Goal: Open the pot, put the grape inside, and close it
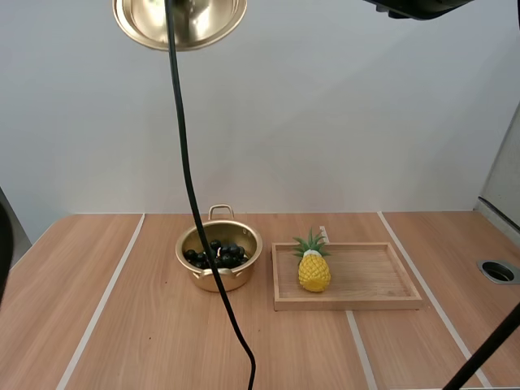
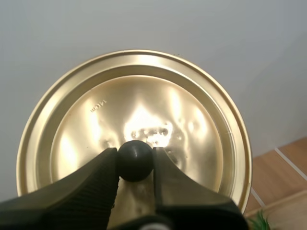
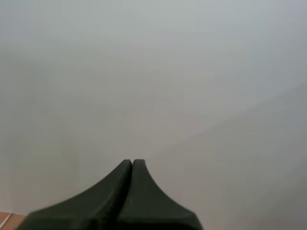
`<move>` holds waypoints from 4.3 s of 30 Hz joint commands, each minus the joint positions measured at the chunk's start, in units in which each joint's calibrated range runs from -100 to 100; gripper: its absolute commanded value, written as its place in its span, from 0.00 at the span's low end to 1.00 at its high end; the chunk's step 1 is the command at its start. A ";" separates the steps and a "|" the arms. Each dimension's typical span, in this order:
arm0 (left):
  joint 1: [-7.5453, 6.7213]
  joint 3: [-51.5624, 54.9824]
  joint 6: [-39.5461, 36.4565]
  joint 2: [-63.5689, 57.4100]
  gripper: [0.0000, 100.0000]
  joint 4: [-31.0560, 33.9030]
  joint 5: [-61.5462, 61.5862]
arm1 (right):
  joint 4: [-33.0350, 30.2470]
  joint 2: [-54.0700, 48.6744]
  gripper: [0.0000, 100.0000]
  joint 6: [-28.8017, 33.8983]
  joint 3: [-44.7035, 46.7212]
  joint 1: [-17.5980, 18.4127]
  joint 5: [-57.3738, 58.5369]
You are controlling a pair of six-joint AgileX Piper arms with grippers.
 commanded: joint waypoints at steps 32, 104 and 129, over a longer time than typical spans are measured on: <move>-0.13 57.39 5.61 -3.06 0.00 -3.66 -33.56 | -1.54 -0.67 0.00 -0.01 -0.68 -0.18 0.24; -0.13 64.81 14.60 16.12 0.00 -12.93 -43.30 | -1.52 -0.67 0.00 -0.01 -0.68 -0.18 2.23; -0.13 67.57 14.71 17.22 0.00 -9.94 -49.39 | -1.52 -0.67 0.00 -0.01 -0.68 -0.18 2.23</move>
